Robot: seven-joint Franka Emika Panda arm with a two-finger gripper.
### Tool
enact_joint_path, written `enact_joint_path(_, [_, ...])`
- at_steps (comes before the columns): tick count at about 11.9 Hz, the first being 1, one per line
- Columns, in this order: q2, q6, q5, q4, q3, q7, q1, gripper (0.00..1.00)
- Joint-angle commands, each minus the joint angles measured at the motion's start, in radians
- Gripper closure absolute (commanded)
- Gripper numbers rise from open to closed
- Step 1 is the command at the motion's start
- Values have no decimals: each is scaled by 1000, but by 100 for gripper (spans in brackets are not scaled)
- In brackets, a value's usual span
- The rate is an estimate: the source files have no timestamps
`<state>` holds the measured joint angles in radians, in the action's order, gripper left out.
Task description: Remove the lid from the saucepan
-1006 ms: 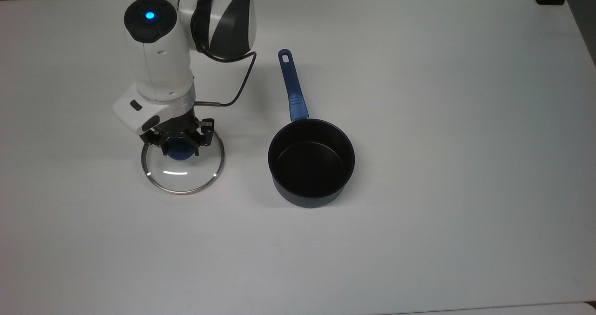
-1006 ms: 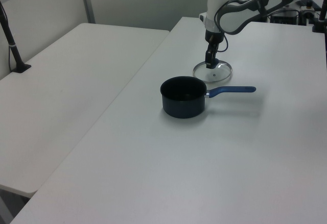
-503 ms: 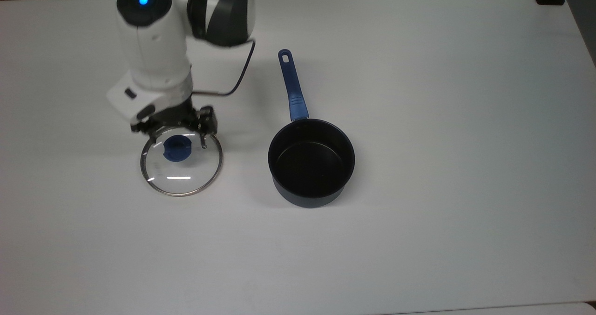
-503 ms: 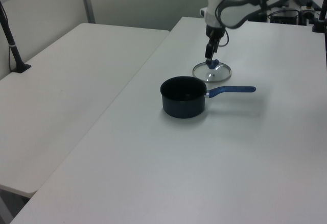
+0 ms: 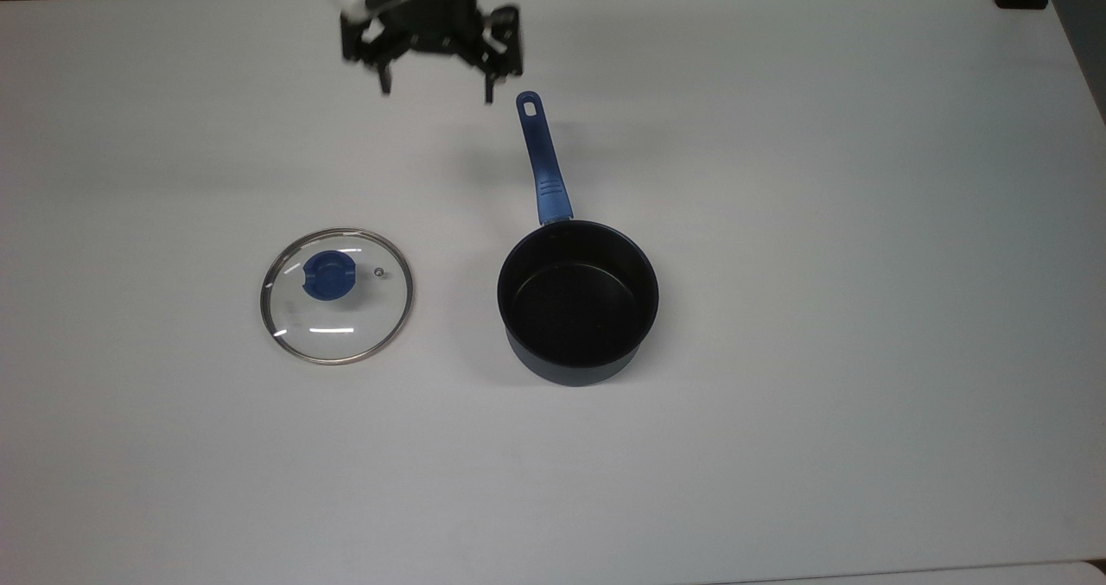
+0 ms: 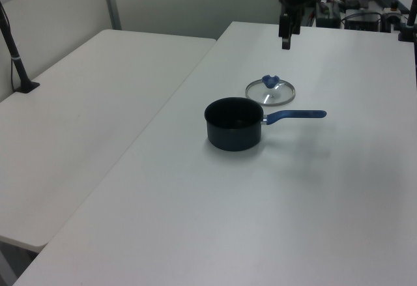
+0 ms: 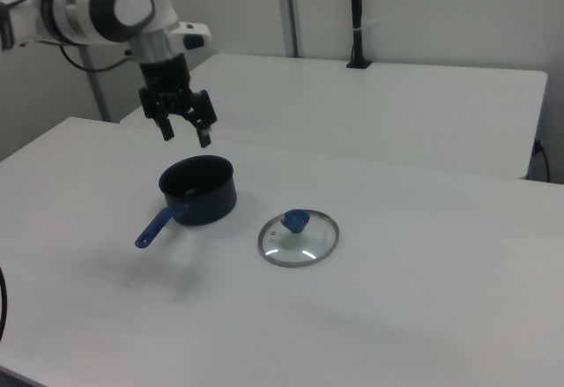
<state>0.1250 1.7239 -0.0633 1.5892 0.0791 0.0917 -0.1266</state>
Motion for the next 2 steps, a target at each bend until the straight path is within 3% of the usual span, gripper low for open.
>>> enact_joint_path(1, [-45,-24,-15,41,10,106,-33,0])
enact_joint_path(2, [-47,-44,-16,40,10,103,-31,0])
